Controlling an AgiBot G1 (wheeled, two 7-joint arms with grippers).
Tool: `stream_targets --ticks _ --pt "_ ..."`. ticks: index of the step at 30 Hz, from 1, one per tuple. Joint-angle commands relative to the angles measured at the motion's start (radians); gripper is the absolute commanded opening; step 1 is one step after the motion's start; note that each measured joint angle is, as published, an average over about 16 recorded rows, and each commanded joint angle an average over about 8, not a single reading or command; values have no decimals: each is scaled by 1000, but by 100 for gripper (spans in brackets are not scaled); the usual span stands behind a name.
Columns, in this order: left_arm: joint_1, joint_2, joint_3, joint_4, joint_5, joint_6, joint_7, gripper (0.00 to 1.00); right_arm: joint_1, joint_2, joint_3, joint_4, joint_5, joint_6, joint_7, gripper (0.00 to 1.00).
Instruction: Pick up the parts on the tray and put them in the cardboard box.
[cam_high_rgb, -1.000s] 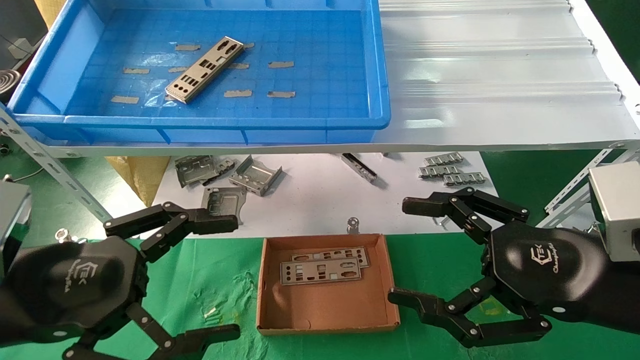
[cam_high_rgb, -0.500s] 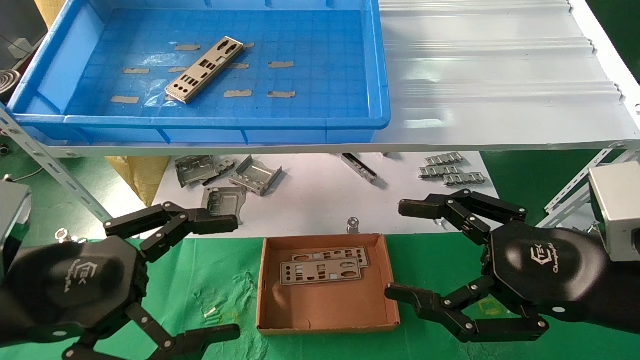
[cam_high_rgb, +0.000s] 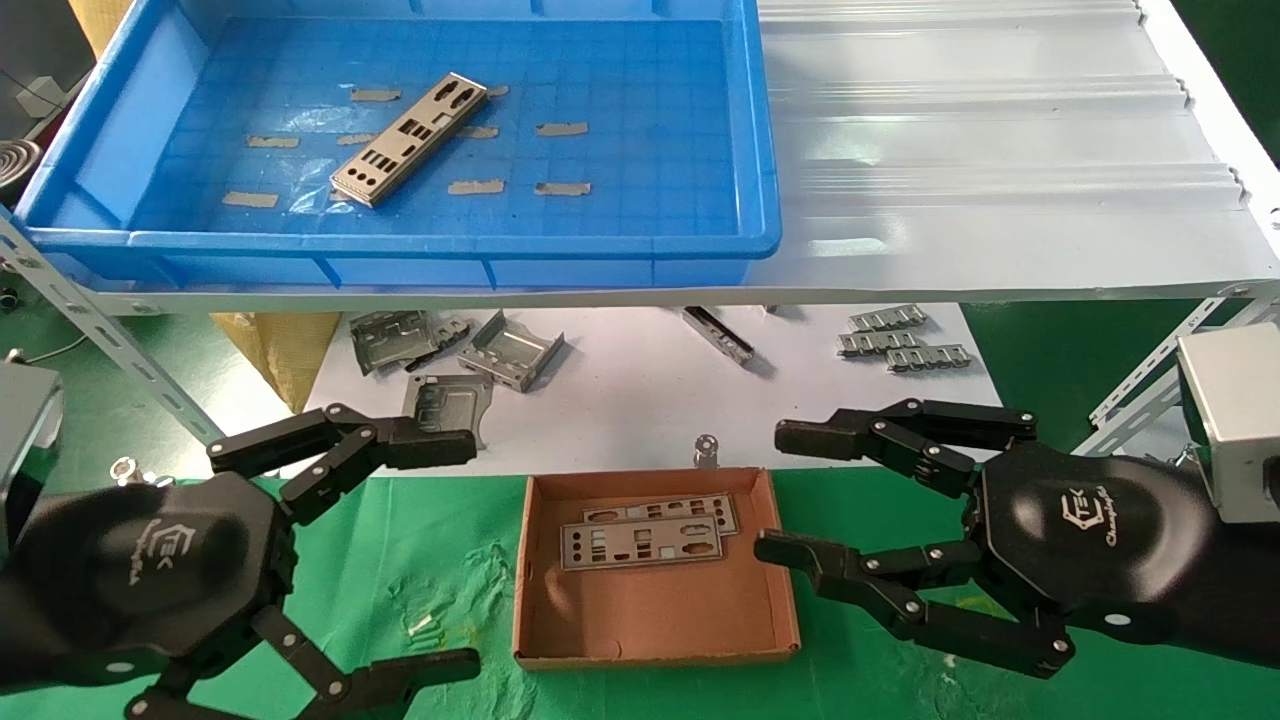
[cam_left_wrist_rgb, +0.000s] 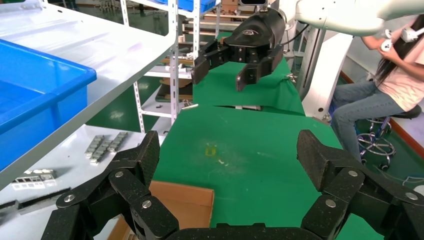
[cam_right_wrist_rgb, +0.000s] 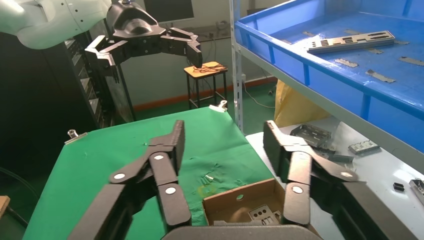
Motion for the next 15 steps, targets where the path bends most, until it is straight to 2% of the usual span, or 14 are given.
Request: stream_targets --ticks 1,15 --pt "0 0 0 0 0 0 0 100 0 0 0 0 0 0 0 0" --pt "0 0 0 0 0 0 0 100 0 0 0 0 0 0 0 0"
